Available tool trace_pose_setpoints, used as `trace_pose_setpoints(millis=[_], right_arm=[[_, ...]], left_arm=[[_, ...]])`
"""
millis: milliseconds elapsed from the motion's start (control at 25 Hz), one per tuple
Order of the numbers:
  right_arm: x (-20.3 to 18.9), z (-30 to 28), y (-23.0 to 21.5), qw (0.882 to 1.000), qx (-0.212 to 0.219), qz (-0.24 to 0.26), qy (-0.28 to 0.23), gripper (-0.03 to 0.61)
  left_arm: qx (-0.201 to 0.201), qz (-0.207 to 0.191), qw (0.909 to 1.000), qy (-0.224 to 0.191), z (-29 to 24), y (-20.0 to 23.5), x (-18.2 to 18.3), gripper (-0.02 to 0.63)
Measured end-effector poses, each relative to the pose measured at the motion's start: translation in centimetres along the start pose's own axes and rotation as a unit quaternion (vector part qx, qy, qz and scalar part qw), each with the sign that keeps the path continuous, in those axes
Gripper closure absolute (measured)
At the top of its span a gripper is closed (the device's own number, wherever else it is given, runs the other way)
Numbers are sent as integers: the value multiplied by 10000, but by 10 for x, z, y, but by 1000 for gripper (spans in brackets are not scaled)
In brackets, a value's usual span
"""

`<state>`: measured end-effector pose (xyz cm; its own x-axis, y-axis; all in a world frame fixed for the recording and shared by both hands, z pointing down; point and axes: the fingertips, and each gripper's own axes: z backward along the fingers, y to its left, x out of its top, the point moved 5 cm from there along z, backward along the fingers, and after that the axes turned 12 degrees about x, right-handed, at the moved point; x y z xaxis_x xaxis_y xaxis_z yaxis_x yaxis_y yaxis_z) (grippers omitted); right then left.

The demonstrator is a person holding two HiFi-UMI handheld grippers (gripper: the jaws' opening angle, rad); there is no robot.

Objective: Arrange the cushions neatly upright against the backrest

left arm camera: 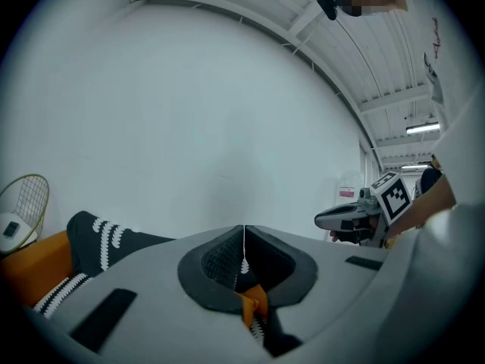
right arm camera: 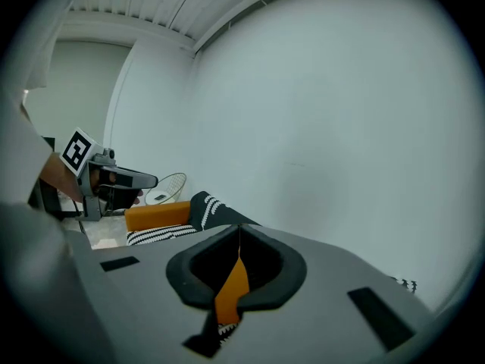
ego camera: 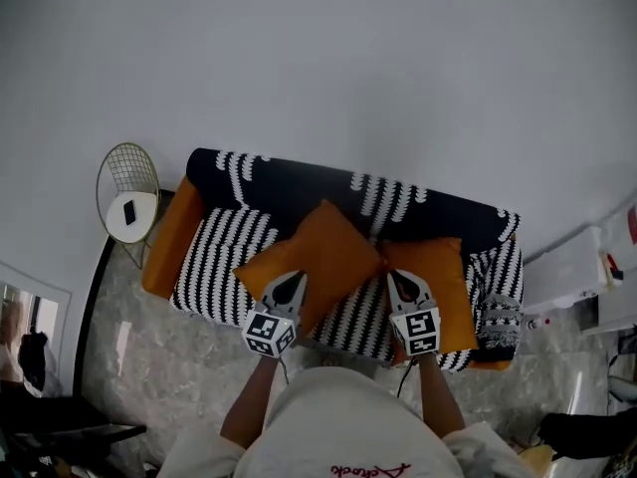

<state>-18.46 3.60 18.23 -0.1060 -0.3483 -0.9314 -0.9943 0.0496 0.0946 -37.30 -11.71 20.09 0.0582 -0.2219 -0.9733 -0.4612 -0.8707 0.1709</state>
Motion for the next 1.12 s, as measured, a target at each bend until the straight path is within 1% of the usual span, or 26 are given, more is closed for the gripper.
trace_pose_setpoints(millis=[200,360,560,680,800,960,1120], right_arm=[[0,-12,-7,9999,81,-88,64,549],[-2,-26,-8,9995,253,-105,154,549],[-2,-50,-12,9980,575,-65,258,549],[2,-66,-18,9966,789,-40,237,549],[6,-78,-25,9949,984,23,212,549],[15,-87,-35,9926,1189,95,227,549],[2,-99,-40,9881,1484,91,397,549]], left_arm=[[-14,-4,10000,83,-14,3,2,583],[130,39,9997,190,-14,12,-3,583],[531,147,9979,341,-6,32,-10,583],[807,218,9956,413,-4,43,-15,583],[1094,323,9923,479,1,48,-20,583],[1381,419,9880,547,7,46,-20,583],[1724,541,9815,631,16,46,-28,583]])
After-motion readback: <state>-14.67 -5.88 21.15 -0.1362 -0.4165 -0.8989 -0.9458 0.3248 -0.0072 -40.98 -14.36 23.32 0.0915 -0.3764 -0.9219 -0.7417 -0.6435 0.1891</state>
